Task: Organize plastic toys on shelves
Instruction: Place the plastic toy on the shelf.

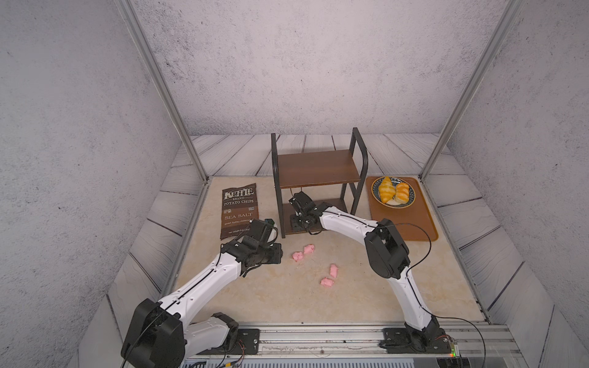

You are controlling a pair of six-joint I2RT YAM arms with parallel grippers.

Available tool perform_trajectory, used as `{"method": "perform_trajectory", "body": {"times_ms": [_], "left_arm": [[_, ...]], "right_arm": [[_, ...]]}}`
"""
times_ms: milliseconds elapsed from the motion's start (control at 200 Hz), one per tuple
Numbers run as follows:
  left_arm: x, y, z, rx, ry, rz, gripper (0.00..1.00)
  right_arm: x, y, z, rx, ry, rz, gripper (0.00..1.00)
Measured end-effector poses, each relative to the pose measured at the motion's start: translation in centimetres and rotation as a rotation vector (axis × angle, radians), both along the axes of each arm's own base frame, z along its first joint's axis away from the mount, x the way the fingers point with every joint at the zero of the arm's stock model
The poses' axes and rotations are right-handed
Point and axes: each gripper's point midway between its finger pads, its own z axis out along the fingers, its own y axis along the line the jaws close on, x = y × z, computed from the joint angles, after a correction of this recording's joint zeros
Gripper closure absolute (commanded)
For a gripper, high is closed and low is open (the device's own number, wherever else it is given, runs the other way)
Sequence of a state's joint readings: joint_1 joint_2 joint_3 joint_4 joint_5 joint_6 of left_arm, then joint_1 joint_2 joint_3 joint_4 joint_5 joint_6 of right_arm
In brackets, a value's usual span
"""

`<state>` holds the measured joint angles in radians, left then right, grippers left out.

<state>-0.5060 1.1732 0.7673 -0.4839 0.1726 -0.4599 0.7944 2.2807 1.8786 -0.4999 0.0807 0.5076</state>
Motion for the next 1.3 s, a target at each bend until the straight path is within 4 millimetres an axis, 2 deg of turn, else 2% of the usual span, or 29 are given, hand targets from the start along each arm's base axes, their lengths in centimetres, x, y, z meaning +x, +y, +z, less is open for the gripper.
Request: {"method": "perform_trajectory", "body": {"times_ms": [686,1301], "left_arm": [[0.0,0.0,-0.1,0.004,0.003,-0.003,0.71],[-0.1,-0.1,-0.1,-0.001,0.006,-0.008,0.71]], "right_arm": [[-0.8,0.3,0.0,0.038,0.024,0.029,0.39],[-4.2,-0.9,-0.1,0.028,0.03,0.1,0.36]]}}
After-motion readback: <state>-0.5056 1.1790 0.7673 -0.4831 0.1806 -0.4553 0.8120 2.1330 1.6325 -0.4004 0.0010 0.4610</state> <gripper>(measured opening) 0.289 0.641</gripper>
